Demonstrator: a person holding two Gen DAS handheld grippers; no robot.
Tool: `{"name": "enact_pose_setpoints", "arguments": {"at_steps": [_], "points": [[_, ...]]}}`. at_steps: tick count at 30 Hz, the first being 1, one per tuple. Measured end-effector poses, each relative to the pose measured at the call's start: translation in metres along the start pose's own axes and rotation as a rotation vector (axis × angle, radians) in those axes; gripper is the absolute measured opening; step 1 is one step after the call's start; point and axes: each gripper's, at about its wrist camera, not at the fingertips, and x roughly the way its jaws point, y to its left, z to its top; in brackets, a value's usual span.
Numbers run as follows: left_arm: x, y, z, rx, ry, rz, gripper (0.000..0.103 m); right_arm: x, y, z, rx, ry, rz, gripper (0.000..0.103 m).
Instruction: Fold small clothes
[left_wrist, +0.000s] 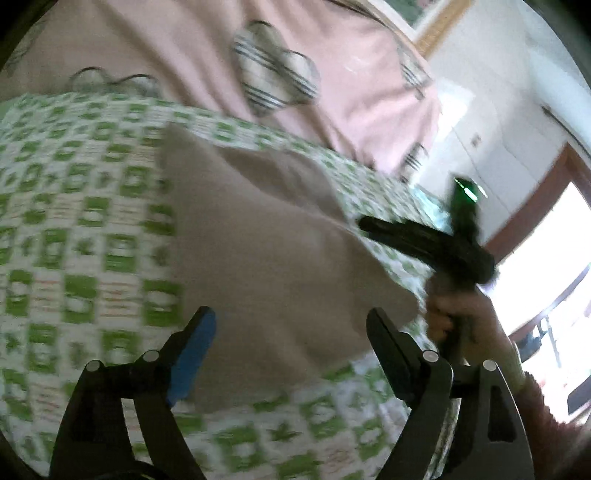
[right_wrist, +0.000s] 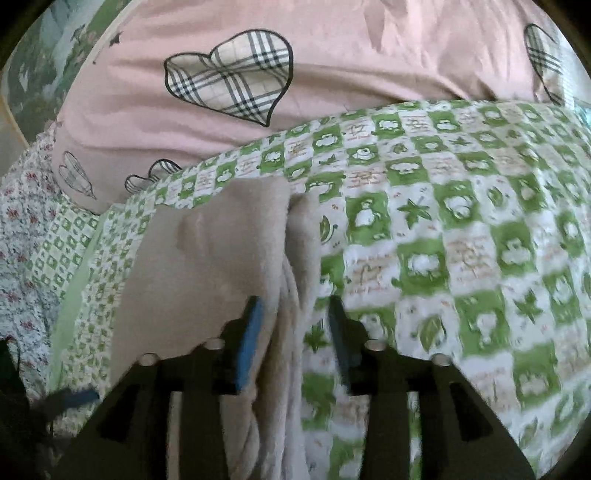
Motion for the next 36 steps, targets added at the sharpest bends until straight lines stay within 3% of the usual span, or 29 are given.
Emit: {"name": "enact_pose_setpoints", "arguments": {"at_steps": [1, 3, 7, 15, 17, 18, 19, 21, 23, 28, 36], "points": [[0.000, 0.010, 0.004, -0.020, 0.001, 0.006, 0.084, -0.002, 0.001, -0.002, 0.011, -0.003, 0.033, 0.067], [0.008, 0.030, 0.012, -0.072, 0.028, 0.015, 0.084, 0.000, 0.002, -0.004, 0.034, 0.009, 0.082, 0.071], [0.037, 0.060, 0.028, -0.175, 0.079, -0.025, 0.084, 0.015, 0.004, -0.006, 0.056, 0.057, 0.120, 0.071], [0.104, 0.082, 0.042, -0.256, 0.173, -0.114, 0.086, 0.049, -0.006, -0.007, 0.097, 0.147, 0.139, 0.071], [0.118, 0.085, 0.045, -0.261, 0.168, -0.125, 0.078, 0.055, -0.010, -0.008, 0.114, 0.164, 0.157, 0.070], [0.121, 0.083, 0.046, -0.250, 0.167, -0.129, 0.071, 0.057, -0.011, -0.008, 0.123, 0.168, 0.171, 0.062], [0.122, 0.082, 0.046, -0.241, 0.167, -0.127, 0.062, 0.061, -0.011, -0.009, 0.137, 0.182, 0.208, 0.044], [0.123, 0.077, 0.050, -0.207, 0.153, -0.115, 0.053, 0.060, -0.008, -0.011, 0.151, 0.178, 0.221, 0.039], [0.111, 0.073, 0.050, -0.182, 0.134, -0.116, 0.045, 0.053, 0.000, -0.011, 0.131, 0.156, 0.215, 0.034], [0.050, 0.069, 0.045, -0.138, 0.081, -0.106, 0.043, 0.033, 0.033, -0.019, 0.109, 0.113, 0.260, 0.031], [-0.060, 0.105, 0.017, -0.108, 0.027, -0.031, 0.043, 0.043, 0.118, -0.061, 0.052, 0.137, 0.427, 0.030]]}}
